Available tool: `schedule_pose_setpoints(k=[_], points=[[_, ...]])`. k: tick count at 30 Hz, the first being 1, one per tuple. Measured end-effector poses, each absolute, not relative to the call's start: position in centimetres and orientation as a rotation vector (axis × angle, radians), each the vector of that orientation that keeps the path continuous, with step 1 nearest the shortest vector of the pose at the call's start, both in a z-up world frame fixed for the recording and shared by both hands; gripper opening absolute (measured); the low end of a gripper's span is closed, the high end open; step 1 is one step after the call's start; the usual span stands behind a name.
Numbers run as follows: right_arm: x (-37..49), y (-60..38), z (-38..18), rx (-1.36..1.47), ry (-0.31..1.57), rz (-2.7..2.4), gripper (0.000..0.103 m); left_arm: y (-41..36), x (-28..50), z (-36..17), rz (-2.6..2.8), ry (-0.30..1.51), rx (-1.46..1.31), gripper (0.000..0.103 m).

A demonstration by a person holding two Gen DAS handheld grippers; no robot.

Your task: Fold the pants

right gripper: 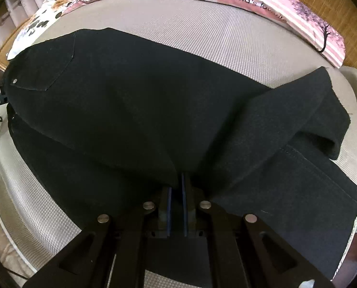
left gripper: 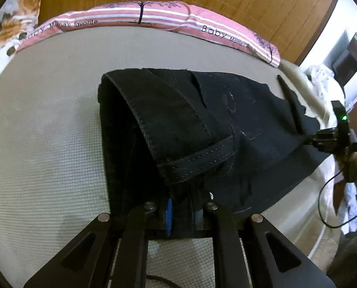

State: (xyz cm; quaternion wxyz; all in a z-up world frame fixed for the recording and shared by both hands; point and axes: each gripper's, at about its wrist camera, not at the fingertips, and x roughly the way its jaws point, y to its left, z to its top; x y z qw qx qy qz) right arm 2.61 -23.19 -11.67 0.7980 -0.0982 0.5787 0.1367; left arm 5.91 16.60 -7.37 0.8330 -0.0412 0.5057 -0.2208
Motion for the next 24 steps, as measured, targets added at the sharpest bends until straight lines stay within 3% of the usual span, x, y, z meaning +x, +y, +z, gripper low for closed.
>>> schedule_pose_setpoints(k=[2,5,9,13,24], points=[[2.3,-23.0,-11.4,-0.201,1.230,0.284,0.010,16.7,5.8,-7.1,-0.438,1.080,-0.073,0.021],[1.6,-22.8,-10.9,-0.173,1.208,0.259,0.015,17.4,5.2,-6.7,-0.369,1.106,-0.077,0.037],[0.3,-23.7,-9.6,-0.080,1.178,0.252,0.029,19.2,4.1,-6.2,-0.309,1.145,-0.204,0.038],[-1.5,-25.4,-8.2,0.068,1.147,0.255,0.036,21.9,2.4,-5.8,-0.306,1.161,-0.558,0.038],[-1.3,-28.0,-8.9,0.272,1.127,0.147,0.038,19.5,2.4,-9.1,-0.285,1.186,-0.817,0.038]])
